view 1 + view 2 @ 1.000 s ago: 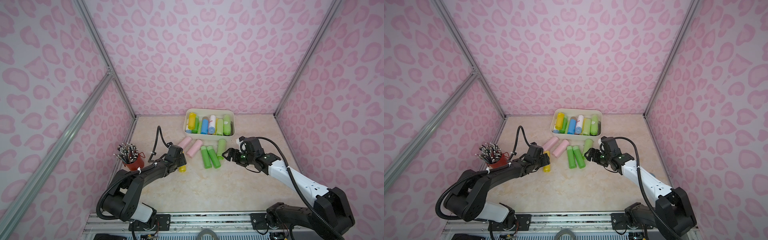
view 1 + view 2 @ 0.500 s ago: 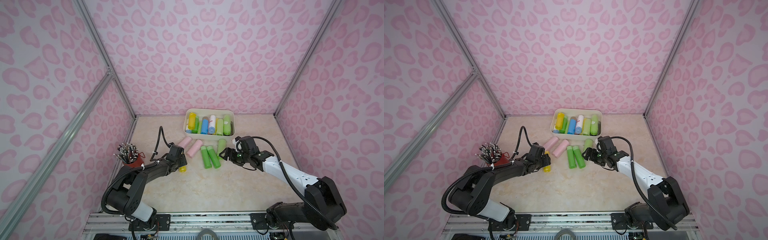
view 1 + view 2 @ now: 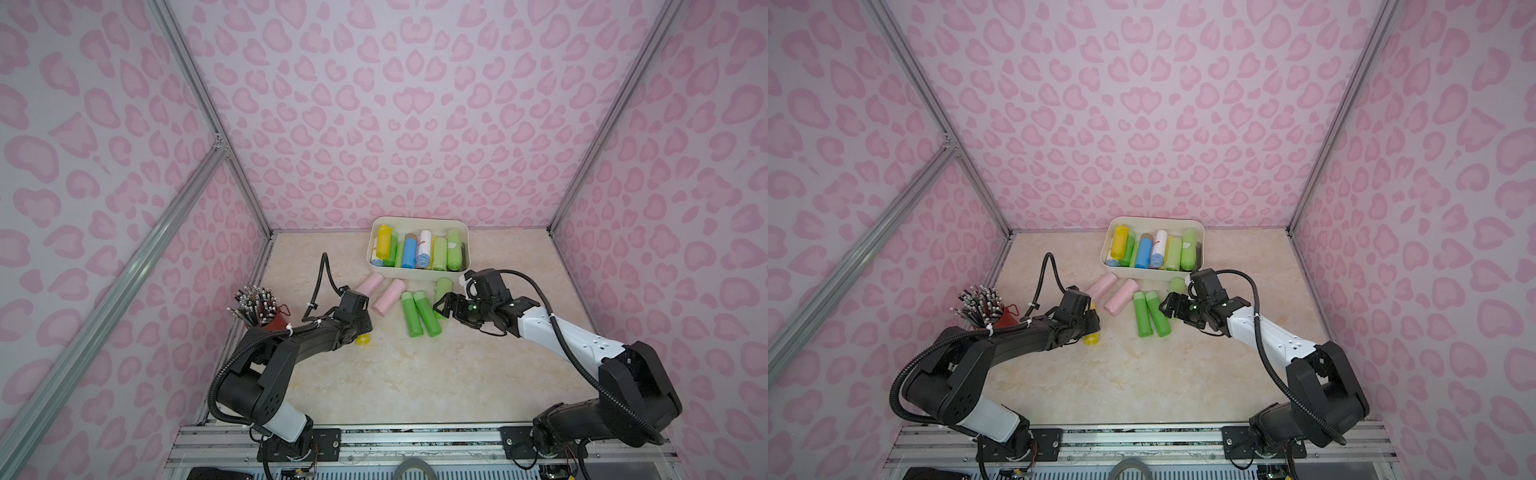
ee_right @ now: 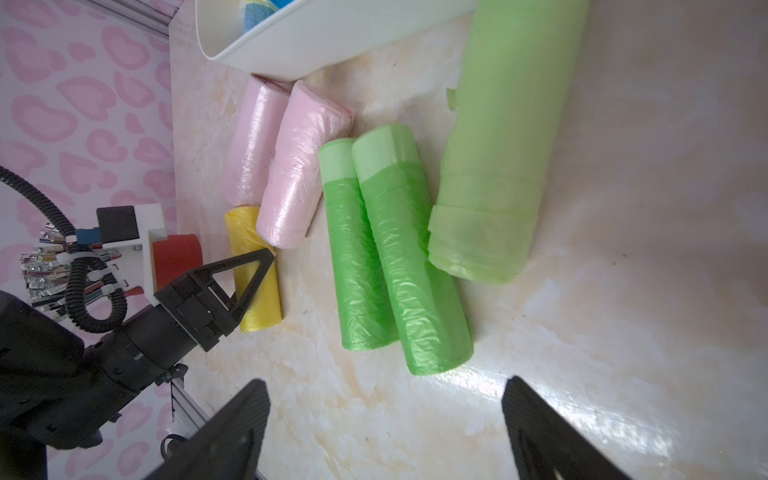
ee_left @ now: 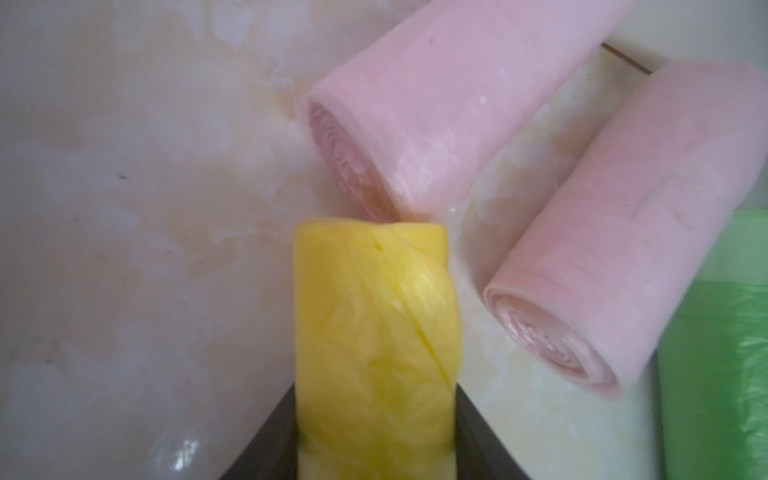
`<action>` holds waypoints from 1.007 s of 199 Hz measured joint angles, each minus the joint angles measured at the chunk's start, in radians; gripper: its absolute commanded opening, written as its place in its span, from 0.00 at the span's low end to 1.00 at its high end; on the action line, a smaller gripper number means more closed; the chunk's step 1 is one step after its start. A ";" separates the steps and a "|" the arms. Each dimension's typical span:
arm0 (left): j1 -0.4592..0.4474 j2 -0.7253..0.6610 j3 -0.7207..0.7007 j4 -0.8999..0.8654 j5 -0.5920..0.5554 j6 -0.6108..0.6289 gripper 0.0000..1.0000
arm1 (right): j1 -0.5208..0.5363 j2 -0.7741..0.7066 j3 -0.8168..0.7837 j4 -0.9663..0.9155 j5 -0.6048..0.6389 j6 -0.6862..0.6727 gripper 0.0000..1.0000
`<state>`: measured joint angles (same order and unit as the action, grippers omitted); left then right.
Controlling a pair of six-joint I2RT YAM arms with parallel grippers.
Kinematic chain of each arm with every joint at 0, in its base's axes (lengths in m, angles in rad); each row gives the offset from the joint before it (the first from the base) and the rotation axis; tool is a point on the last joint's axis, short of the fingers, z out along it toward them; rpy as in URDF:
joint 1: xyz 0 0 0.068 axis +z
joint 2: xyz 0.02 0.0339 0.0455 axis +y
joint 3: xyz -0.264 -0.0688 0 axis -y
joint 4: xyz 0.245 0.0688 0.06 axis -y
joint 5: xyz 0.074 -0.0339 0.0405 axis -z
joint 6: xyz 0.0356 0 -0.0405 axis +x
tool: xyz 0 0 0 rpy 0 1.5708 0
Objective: Put the roll of trash bags into the storage box
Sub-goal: Pick up the roll of trash bags from the center of the board.
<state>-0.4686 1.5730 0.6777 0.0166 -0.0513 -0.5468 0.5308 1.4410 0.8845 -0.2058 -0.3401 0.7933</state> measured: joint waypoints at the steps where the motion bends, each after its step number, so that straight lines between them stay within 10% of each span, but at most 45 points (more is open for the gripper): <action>1: 0.000 0.000 0.000 0.000 0.000 0.000 0.47 | 0.000 0.001 0.000 0.000 0.000 0.000 0.90; 200: -0.083 -0.100 0.126 -0.093 -0.014 0.018 0.33 | 0.032 0.050 0.071 0.046 -0.037 0.026 0.89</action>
<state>-0.5518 1.4731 0.8036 -0.0765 -0.0658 -0.5293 0.5625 1.4914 0.9554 -0.1600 -0.3775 0.8188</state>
